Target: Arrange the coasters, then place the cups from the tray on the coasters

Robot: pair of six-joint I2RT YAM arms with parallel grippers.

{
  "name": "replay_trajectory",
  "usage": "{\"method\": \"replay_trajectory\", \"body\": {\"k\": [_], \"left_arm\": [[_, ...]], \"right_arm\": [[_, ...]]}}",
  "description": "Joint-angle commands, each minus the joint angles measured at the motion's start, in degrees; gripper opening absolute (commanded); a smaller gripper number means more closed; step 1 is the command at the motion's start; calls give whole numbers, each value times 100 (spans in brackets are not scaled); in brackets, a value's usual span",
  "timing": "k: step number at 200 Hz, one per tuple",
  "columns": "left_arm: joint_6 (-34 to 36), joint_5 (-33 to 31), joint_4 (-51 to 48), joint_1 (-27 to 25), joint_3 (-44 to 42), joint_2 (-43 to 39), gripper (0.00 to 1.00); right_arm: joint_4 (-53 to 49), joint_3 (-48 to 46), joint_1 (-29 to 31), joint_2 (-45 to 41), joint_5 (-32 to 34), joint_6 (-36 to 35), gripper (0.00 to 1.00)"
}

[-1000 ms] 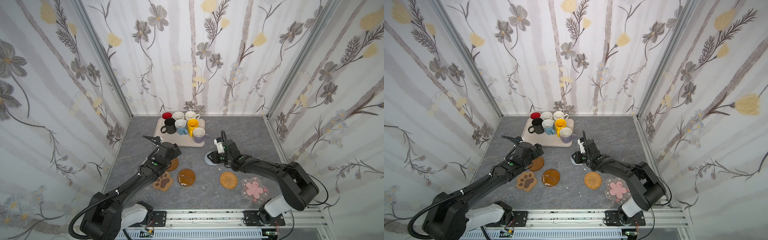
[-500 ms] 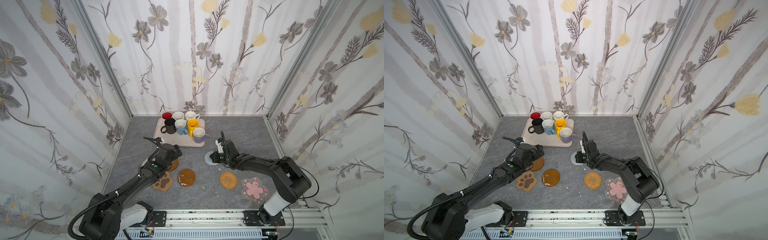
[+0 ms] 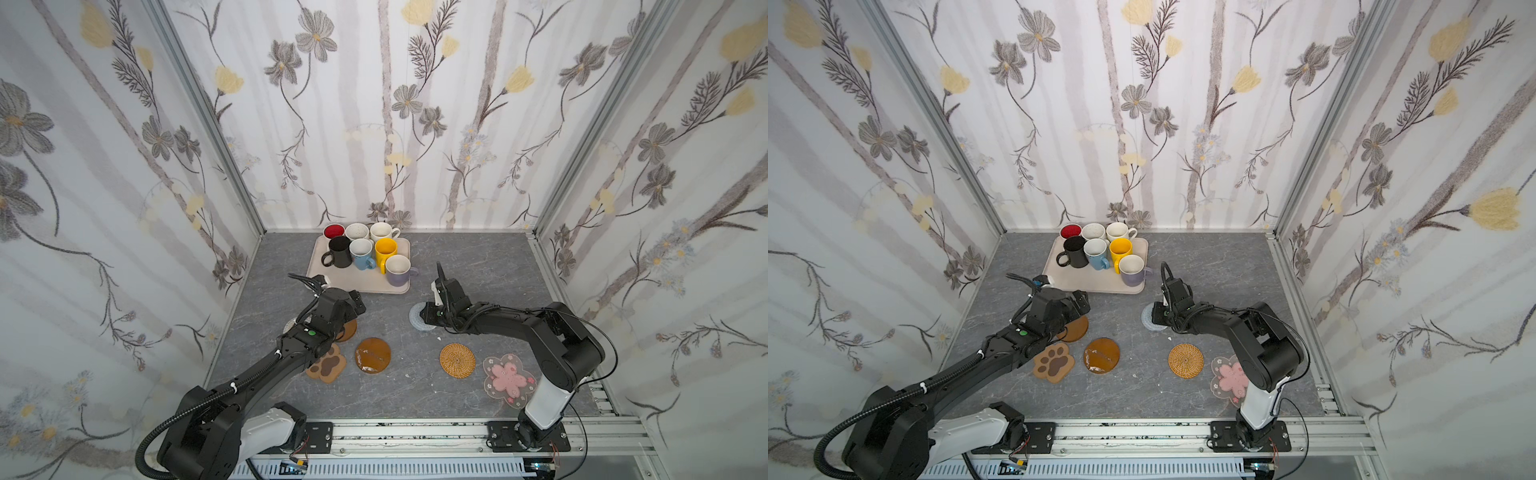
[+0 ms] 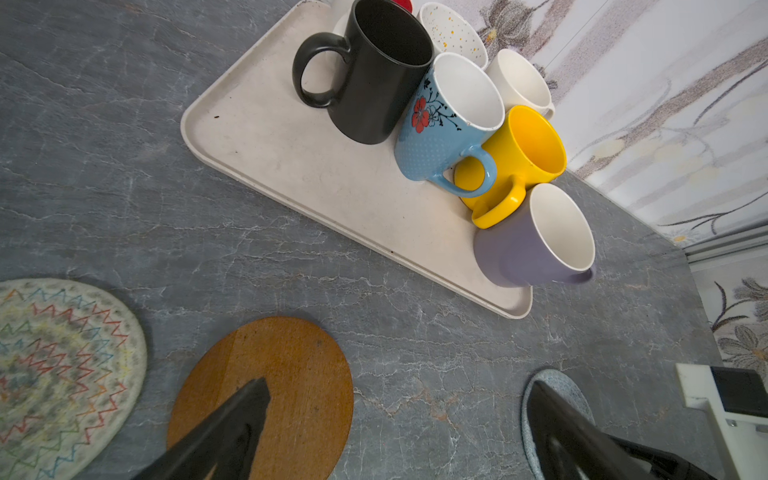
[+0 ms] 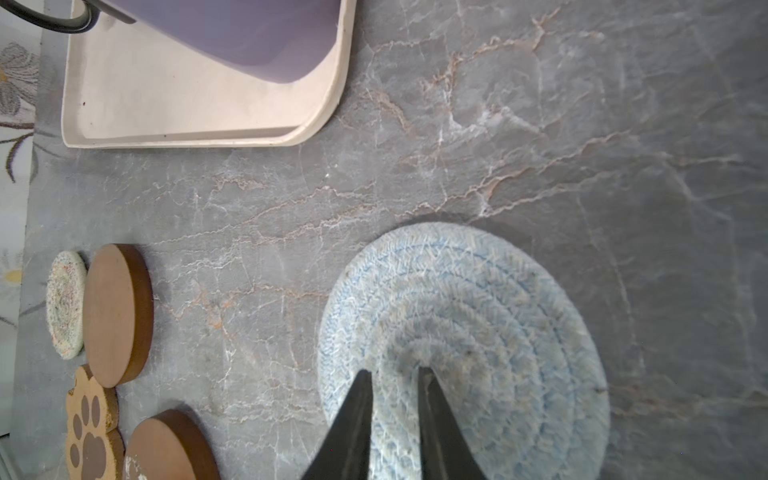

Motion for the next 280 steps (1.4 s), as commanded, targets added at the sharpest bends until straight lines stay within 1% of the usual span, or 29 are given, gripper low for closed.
{"method": "replay_trajectory", "body": {"k": [1, 53, 102, 192, 246, 280], "left_arm": [[24, -42, 139, 0, 6, -14, 100], [37, -25, 148, -8, 33, 68, 100], [95, 7, 175, -4, 68, 133, 100], [192, 33, 216, -8, 147, 248, 100], [276, 50, 227, -8, 159, 276, 100], [312, 45, 243, 2, 190, 336, 100]], "right_arm": [[-300, 208, -76, 126, 218, -78, 27], [-823, 658, -317, 324, 169, -332, 30], [-1147, 1039, -551, 565, -76, -491, 30], [-1466, 1666, -964, 901, -269, -613, 30], [-1479, 1988, -1189, 1193, -355, -584, 30], [-1510, 2393, -1277, 1445, -457, -490, 30]]}}
